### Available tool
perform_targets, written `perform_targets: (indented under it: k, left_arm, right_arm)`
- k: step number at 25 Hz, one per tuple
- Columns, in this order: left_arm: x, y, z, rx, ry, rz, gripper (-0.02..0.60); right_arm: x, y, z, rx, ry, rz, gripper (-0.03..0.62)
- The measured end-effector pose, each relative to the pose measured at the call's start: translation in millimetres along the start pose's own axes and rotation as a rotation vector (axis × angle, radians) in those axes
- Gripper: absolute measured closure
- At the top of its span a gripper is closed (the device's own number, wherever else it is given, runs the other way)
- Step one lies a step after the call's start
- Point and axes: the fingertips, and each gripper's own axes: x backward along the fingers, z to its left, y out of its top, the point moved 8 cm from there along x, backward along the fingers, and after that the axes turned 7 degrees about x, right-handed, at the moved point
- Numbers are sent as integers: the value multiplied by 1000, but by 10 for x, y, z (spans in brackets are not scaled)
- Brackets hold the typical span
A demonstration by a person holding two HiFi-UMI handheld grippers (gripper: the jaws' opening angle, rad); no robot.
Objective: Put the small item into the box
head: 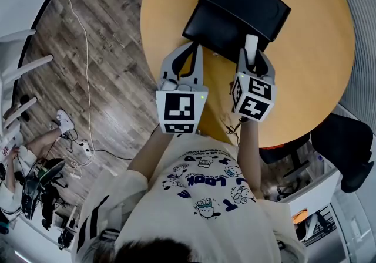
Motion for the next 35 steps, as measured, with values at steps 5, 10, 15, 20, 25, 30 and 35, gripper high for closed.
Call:
perform_targets:
  k: [5,10,15,20,25,30,35]
  left_arm:
    - [-59,-26,81,11,7,7,566]
    - [-119,-41,121,18,8,22,566]
    - [-183,-47,125,26,9,29,566]
    - [-194,-54,129,30,15,31,566]
    - [-203,-52,173,37,24,36,566]
    - [-181,-65,207,40,27,37,566]
    - [-178,-69,188,41,29,33,566]
  right_arm:
    - [-111,-13,37,3,1,24,433]
    - [-180,-5,39,0,-2,51,433]
    - [-253,17,22,9,7,83,433]
    - [-289,14,0,17,1,104,431]
    - [-344,3,22,30,13,136,425]
    - [-359,0,56,37,15,144,416]
    - [-327,21,44,33,16,127,416]
